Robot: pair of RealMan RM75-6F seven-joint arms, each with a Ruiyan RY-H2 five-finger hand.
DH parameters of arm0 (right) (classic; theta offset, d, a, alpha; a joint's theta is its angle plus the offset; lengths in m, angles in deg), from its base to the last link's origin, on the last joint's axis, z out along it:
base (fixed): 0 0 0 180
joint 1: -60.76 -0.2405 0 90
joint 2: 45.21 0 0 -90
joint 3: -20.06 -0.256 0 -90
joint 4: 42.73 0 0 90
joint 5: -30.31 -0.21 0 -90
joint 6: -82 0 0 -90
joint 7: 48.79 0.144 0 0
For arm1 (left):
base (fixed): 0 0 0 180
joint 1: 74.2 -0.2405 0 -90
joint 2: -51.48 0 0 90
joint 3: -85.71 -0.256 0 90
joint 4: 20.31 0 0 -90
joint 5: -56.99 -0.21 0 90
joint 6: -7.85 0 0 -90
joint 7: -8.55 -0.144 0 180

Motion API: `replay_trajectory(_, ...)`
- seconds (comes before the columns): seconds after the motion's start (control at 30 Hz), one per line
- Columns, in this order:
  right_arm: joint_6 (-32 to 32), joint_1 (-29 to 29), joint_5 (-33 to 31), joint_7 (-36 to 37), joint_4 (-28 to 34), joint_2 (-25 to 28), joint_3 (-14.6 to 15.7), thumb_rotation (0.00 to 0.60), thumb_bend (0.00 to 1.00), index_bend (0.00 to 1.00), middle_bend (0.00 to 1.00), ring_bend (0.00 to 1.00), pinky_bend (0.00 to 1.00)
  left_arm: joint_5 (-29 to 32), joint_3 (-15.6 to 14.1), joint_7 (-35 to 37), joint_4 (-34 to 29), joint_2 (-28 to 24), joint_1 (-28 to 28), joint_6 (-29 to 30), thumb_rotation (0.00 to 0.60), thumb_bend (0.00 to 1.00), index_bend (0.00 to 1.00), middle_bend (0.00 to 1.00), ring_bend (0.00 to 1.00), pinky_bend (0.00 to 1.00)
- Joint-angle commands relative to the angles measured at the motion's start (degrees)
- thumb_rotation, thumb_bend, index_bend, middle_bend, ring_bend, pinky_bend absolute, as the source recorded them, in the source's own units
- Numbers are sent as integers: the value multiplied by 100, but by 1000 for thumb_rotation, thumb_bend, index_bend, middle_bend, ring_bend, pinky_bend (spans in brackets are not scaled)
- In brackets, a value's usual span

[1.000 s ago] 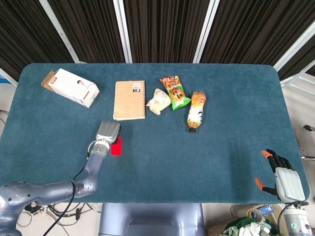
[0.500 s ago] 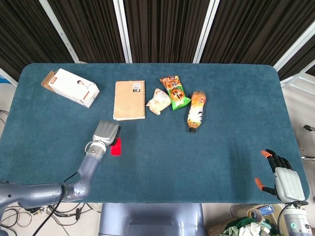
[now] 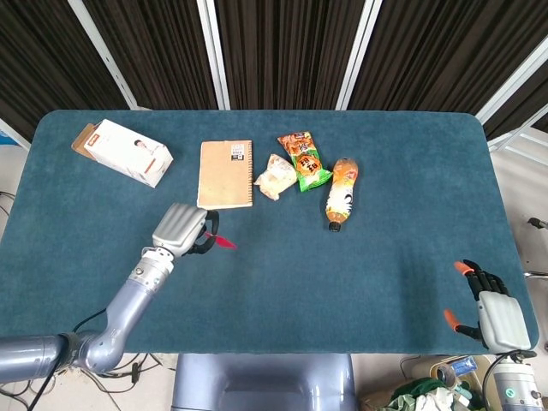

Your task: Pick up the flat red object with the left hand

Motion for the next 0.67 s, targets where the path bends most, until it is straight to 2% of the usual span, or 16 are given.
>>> replay_trajectory(0.03, 2, 1, -3, -1, -6, -5, 2, 600, 209, 166, 92, 142, 121, -102, 260, 173, -267, -181, 63, -68, 600, 519, 692, 1000, 1000, 1000)
replay_trajectory(0.2, 8, -5, -4, -10, -19, -10, 0, 600, 209, 166, 92, 142, 121, 224, 518, -134, -259, -96, 450, -114, 600, 519, 693, 1000, 1000, 1000)
replay_trajectory(0.3, 19, -14, -14, -41, -37, -26, -3, 600, 209, 166, 92, 142, 121, 730, 737, -424, -134, 77, 847, -136, 600, 519, 696, 1000, 1000, 1000)
replay_trajectory(0.5, 18, -21, -42, -85, -53, -44, -17, 600, 208, 165, 92, 142, 121, 1235, 1088, -569, -20, 284, 1332, -101, 600, 519, 712, 1000, 1000, 1000)
replay_trajectory(0.67, 28, -27, -27, -97, -48, -58, -6, 600, 208, 166, 92, 143, 121, 1655, 1064, -933, -20, 184, 1548, 18, 600, 519, 714, 1000, 1000, 1000)
